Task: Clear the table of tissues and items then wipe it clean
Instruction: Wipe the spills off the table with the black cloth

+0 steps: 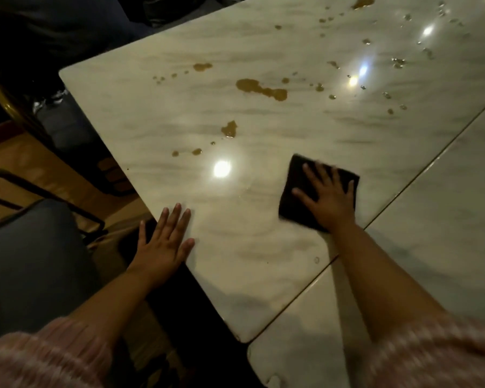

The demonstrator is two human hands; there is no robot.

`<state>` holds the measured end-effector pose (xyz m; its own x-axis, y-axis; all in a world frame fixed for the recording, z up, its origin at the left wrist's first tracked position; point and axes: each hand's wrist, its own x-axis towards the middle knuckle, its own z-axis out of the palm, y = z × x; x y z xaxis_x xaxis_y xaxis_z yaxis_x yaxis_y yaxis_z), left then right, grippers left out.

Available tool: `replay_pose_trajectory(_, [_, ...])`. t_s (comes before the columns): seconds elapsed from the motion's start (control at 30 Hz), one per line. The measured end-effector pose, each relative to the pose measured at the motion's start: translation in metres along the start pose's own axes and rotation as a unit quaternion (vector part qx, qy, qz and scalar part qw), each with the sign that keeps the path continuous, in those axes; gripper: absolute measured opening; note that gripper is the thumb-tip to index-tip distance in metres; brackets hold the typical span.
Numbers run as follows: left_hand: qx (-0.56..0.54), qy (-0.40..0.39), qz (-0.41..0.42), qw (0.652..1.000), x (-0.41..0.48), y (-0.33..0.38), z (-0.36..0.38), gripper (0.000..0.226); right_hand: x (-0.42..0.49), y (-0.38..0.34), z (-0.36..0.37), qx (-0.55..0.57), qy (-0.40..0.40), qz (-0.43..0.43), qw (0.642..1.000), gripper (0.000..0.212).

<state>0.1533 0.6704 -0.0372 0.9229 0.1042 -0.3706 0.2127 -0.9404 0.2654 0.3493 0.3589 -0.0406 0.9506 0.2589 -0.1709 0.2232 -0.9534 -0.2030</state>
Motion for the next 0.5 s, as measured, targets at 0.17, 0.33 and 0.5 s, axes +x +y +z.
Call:
replay_pose_trajectory(0.17, [0.010, -0.020, -0.011, 1.000, 0.000, 0.003, -0.004, 0.079, 0.033, -0.065, 0.007, 0.021, -0.004, 0.094, 0.995, 0.066])
replay_pose_trajectory(0.33, [0.012, -0.038, -0.020, 0.999, 0.000, 0.006, -0.008, 0.072, -0.077, -0.102, 0.037, 0.009, -0.042, -0.184, 0.982, 0.066])
replay_pose_trajectory(0.5, [0.008, -0.043, -0.016, 0.999, -0.001, 0.006, -0.009, 0.071, -0.029, -0.010, 0.010, -0.011, -0.007, -0.092, 0.996, 0.074])
